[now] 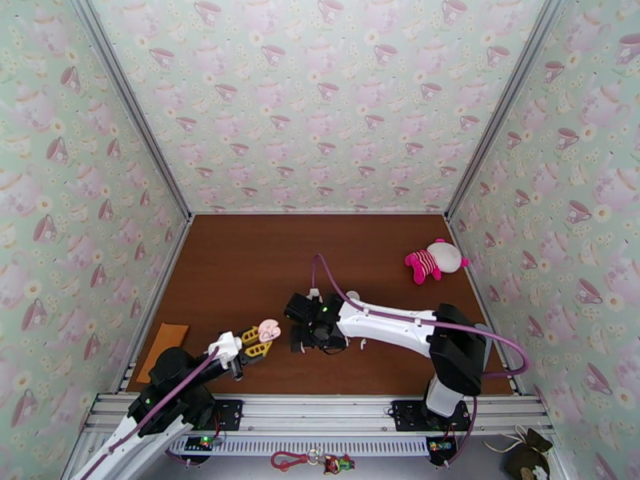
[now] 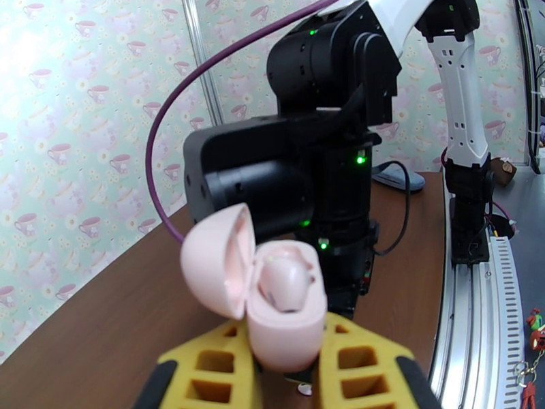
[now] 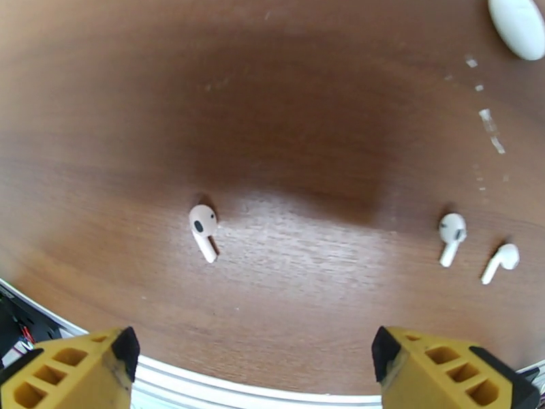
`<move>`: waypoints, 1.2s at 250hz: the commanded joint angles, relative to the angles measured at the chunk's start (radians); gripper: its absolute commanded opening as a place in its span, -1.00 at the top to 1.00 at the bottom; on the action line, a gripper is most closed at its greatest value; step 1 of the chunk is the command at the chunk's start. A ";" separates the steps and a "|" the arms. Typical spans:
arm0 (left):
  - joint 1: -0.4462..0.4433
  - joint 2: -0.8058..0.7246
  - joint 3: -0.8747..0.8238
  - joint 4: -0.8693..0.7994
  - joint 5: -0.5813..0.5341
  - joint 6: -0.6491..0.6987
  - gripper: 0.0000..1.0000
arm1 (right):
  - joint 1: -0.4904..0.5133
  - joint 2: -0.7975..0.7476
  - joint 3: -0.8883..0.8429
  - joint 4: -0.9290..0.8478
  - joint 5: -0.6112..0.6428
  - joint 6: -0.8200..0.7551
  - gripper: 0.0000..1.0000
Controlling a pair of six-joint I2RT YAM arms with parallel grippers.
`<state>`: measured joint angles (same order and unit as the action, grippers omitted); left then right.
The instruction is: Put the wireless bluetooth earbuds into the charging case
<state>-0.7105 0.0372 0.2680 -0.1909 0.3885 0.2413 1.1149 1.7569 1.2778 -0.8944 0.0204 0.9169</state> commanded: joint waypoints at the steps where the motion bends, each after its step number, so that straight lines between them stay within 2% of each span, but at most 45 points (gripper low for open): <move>1: 0.000 -0.013 -0.001 0.002 0.025 0.020 1.00 | 0.011 0.046 0.043 0.019 -0.045 -0.028 -0.91; 154: -0.001 0.000 -0.006 -0.010 0.029 0.049 1.00 | 0.029 0.152 0.078 -0.013 -0.051 -0.077 -0.84; 218: 0.000 0.000 0.003 -0.010 0.030 0.053 1.00 | 0.037 0.175 0.083 -0.006 -0.045 -0.091 -0.64; 277: 0.000 -0.001 -0.006 -0.010 0.030 0.054 1.00 | 0.030 0.195 0.129 -0.036 0.016 -0.123 -0.46; 300: 0.000 -0.002 -0.006 -0.012 0.028 0.054 1.00 | 0.018 0.203 0.137 -0.016 -0.007 -0.137 -0.35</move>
<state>-0.7105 0.0380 0.2680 -0.2043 0.4007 0.2745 1.1442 1.9411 1.3777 -0.9081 -0.0002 0.8101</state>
